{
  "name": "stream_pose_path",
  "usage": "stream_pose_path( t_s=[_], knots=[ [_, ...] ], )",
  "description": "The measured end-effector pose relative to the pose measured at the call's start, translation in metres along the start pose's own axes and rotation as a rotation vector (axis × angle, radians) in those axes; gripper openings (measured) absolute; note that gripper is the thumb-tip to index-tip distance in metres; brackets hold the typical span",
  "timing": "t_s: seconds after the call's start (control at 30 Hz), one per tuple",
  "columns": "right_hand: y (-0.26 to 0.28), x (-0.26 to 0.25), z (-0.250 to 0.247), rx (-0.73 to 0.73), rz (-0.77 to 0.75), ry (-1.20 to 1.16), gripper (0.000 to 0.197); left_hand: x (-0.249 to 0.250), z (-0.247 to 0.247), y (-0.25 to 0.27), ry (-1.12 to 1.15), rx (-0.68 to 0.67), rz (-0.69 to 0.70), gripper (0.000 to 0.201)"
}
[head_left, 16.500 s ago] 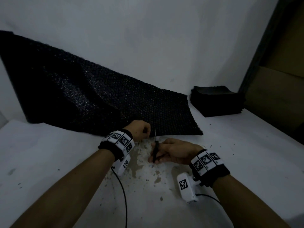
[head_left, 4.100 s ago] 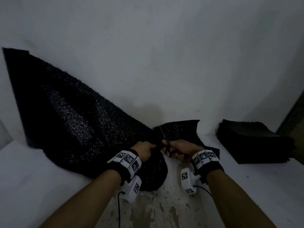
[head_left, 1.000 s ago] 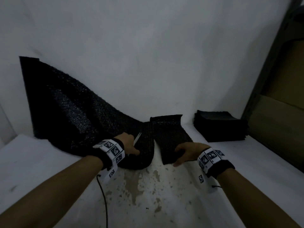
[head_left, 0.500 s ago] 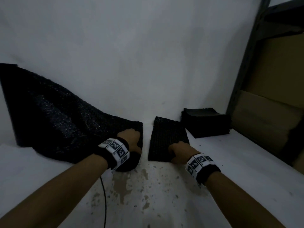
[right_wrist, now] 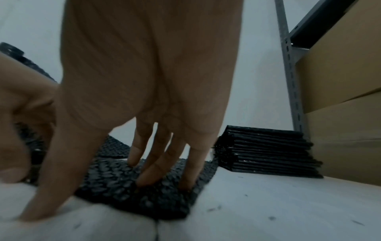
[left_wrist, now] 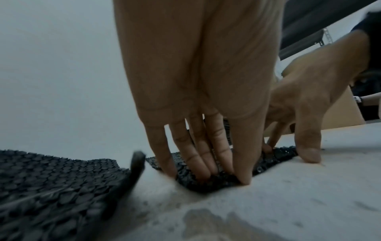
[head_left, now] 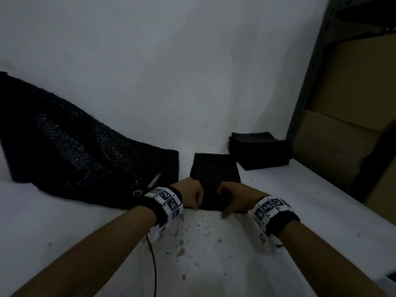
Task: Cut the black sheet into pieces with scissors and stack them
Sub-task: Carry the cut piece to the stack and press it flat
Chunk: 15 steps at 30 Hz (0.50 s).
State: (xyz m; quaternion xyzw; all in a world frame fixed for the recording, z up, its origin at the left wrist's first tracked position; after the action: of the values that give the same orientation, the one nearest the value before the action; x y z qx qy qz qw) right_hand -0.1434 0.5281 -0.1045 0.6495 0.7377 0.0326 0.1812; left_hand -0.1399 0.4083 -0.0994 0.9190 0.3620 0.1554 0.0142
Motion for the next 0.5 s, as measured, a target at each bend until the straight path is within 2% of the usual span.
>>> stream_pose_path(
  t_s=[0.07, 0.13, 0.2, 0.27, 0.33, 0.43, 0.5],
  knots=[
    [0.004, 0.004, -0.001, 0.04, 0.012, 0.039, 0.064, -0.001, 0.003, 0.0, 0.034, 0.031, 0.012, 0.016],
    [0.005, 0.008, 0.0, 0.055, 0.027, 0.063, 0.045, -0.004, 0.003, 0.003, 0.089, 0.054, -0.002, 0.015],
    [0.006, 0.012, 0.002, 0.059, 0.021, 0.05, 0.023, -0.007, 0.007, 0.006, 0.153, 0.039, -0.039, 0.022],
    [0.008, 0.014, 0.001, 0.072, 0.013, 0.046, 0.008, -0.009, 0.014, 0.01, 0.204, 0.007, -0.062, 0.038],
    [0.011, 0.018, 0.001, 0.058, 0.016, 0.013, 0.007, -0.012, 0.018, 0.013, 0.195, -0.021, -0.061, 0.045],
    [0.015, 0.025, -0.001, 0.028, 0.046, -0.092, 0.015, -0.01, 0.018, 0.015, 0.164, 0.001, -0.018, 0.024],
    [0.018, 0.029, 0.001, -0.01, 0.07, -0.177, 0.031, -0.007, 0.015, 0.014, 0.138, 0.029, -0.017, 0.014]
  ],
)
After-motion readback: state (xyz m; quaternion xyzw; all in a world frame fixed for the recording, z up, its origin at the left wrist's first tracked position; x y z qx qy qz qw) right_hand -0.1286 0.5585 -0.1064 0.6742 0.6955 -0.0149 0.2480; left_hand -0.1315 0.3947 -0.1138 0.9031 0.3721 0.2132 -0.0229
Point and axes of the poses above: each hand's wrist, its own y-axis away from the middle knuckle, its own z-axis out of the palm, x = y × z, the point moved 10 cm from there along -y, towards the middle knuckle, and after that the axes turned 15 degrees about z, right-handed, at the moved point
